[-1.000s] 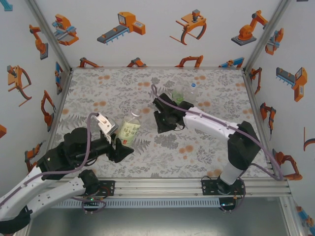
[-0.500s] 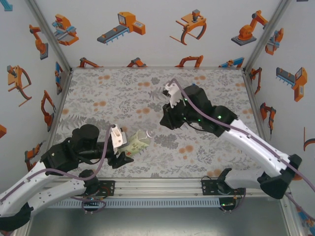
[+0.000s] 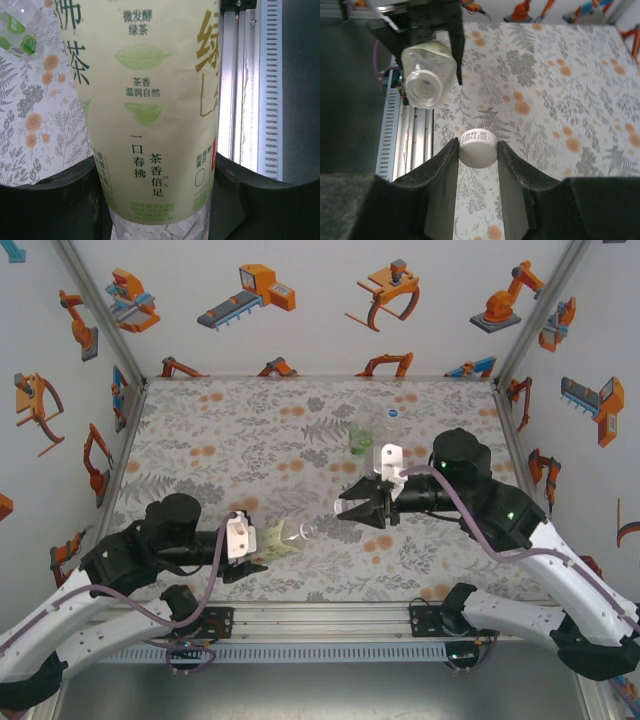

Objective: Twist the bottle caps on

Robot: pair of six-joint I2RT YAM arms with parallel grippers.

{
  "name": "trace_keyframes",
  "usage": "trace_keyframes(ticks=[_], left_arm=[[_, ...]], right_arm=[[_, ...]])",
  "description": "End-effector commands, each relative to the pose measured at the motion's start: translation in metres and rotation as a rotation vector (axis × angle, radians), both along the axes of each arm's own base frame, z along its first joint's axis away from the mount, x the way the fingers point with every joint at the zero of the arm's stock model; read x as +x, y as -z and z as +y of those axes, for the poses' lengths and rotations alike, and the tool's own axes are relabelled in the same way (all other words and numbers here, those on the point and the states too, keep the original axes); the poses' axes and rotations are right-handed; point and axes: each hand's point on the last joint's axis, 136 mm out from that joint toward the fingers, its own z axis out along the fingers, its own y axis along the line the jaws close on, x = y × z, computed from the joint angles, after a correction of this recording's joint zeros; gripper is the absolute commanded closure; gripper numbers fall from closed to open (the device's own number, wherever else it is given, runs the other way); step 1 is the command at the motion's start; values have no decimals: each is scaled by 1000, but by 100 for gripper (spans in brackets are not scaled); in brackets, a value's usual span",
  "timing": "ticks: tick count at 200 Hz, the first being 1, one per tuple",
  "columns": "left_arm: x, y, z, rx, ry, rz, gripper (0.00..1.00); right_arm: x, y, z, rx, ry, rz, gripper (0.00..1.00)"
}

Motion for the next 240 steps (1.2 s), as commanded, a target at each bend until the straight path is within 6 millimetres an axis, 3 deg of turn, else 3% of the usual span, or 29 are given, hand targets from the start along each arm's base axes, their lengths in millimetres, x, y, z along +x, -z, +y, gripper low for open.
trace_keyframes(ticks=[1, 41, 102, 168, 240], left_arm=[[-6, -13, -4, -20, 58, -33, 100], [-6, -12, -5, -9, 77, -49, 100], [-4, -11, -8, 6, 67, -31, 100], [-4, -11, -12, 1, 81, -22, 100], [-14, -16, -13, -36, 134, -21, 100]], right_arm=[[-23, -13, 4, 74, -157, -117, 100], [-41, -14, 9, 60, -261, -143, 100], [-51, -8, 18, 31, -306, -142, 100], [-49, -4, 30, 3, -277, -155, 100], [-50, 3, 30, -21, -268, -174, 100]])
